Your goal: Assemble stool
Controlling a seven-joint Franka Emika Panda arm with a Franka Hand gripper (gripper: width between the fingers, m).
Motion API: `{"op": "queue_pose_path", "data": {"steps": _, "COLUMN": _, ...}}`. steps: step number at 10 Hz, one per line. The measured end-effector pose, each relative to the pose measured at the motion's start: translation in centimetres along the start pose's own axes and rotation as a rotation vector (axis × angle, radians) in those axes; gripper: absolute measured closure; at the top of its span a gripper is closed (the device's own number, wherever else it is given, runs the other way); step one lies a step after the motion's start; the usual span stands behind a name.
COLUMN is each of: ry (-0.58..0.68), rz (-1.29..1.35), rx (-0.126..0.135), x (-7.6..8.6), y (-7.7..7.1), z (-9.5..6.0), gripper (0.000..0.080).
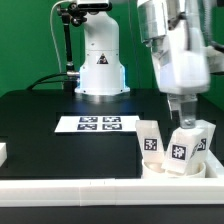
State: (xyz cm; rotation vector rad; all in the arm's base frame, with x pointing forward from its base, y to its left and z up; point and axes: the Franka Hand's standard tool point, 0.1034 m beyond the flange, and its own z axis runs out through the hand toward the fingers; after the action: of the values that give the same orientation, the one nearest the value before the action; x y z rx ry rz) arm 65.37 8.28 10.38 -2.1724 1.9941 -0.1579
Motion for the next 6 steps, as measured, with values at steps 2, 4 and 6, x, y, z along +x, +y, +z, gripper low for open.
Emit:
{"op": "queue_pose_path", "data": {"steps": 2, "ry": 0.012, "rz": -0.274, "rx": -0.009, "x": -0.45, "y": -0.07, "z": 0.04, "gripper": 0.0151}}
{"op": "queue_pose_path", "data": {"steps": 4, "ry": 0.01, "rz": -0.439, "rx": -0.011, "x": -1.03, "y": -0.05, "z": 0.08, "gripper": 0.0151}}
{"op": "queue_pose_path", "data": {"steps": 6, "ry": 0.015, "rz": -0.594, "rx": -0.014, "x": -0.89, "y": -0.1, "z": 0.06, "gripper": 0.0151}}
